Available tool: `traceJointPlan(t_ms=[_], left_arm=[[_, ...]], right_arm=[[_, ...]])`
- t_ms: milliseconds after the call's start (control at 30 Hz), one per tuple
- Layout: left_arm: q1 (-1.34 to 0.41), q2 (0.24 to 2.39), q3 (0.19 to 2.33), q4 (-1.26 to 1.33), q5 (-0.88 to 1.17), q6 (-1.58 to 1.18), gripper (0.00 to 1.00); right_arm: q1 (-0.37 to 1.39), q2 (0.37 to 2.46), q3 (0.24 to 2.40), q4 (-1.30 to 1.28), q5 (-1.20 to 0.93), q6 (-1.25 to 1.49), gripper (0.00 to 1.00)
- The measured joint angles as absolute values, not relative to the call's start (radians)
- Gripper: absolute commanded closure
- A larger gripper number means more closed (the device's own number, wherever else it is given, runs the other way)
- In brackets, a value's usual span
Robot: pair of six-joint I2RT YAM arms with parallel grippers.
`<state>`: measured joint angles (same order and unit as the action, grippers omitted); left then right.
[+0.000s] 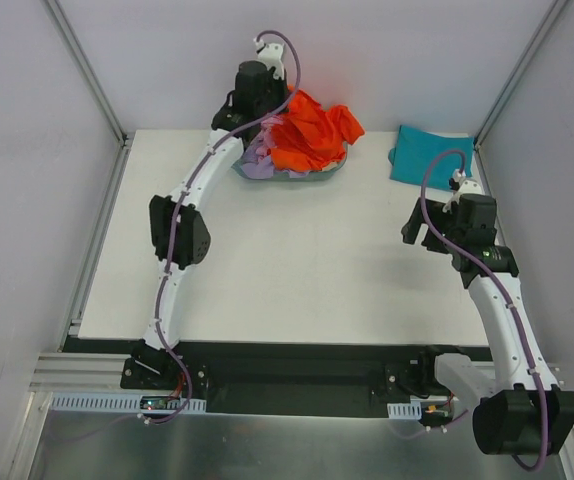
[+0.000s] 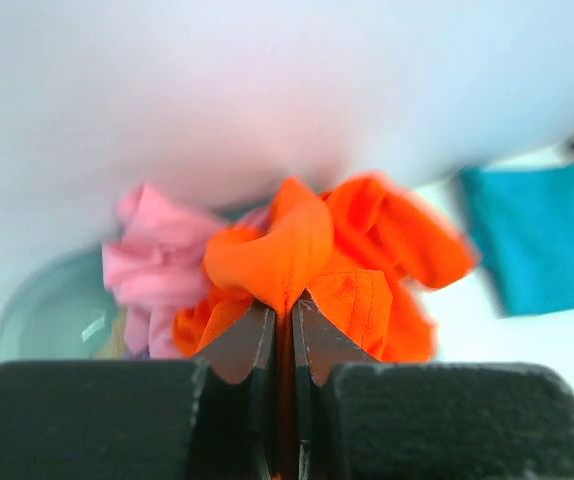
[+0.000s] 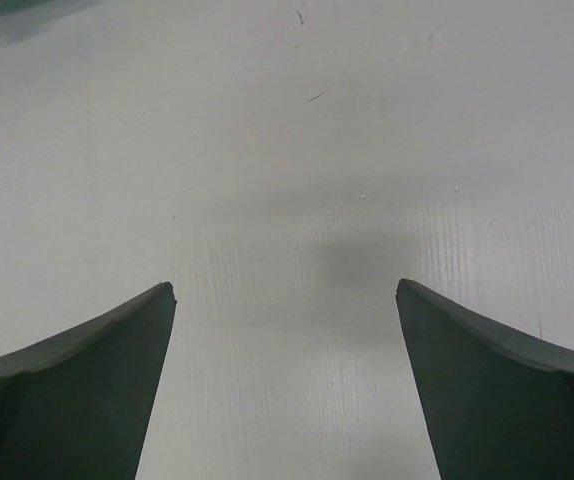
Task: Fold and stack the t-shirts
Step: Grab the tshirt from the pile, then move the tshirt to the center of the board
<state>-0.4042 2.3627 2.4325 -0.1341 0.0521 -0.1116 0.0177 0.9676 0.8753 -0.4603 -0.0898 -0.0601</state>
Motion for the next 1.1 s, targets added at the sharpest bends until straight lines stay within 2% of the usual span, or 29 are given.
traceJointPlan(t_ms=[367, 600, 900, 1100], left_arm=[[-0.413, 1.850, 2.410, -0.056, 0.360, -0.201, 1.00], [-0.490, 1.579, 2.333, -0.004, 0.550, -0.235, 1.00], [-0.551, 1.519, 2.235, 0.001, 0.631, -0.270, 1.00], [-0.570, 1.554, 2.075, 0.009, 0.522, -0.318, 1.00]], right_arm=[[0.018, 0.875, 0.883, -0.459, -0.067, -0.041, 0.03], [0.018, 0.833, 0.883, -0.453, -0.056, -0.024, 0.03], [0.018, 0.834, 0.883, -0.455, -0.056, -0.015, 0.03], [0.018, 0.840, 0.880, -0.455, -0.052, -0.015, 0.03]])
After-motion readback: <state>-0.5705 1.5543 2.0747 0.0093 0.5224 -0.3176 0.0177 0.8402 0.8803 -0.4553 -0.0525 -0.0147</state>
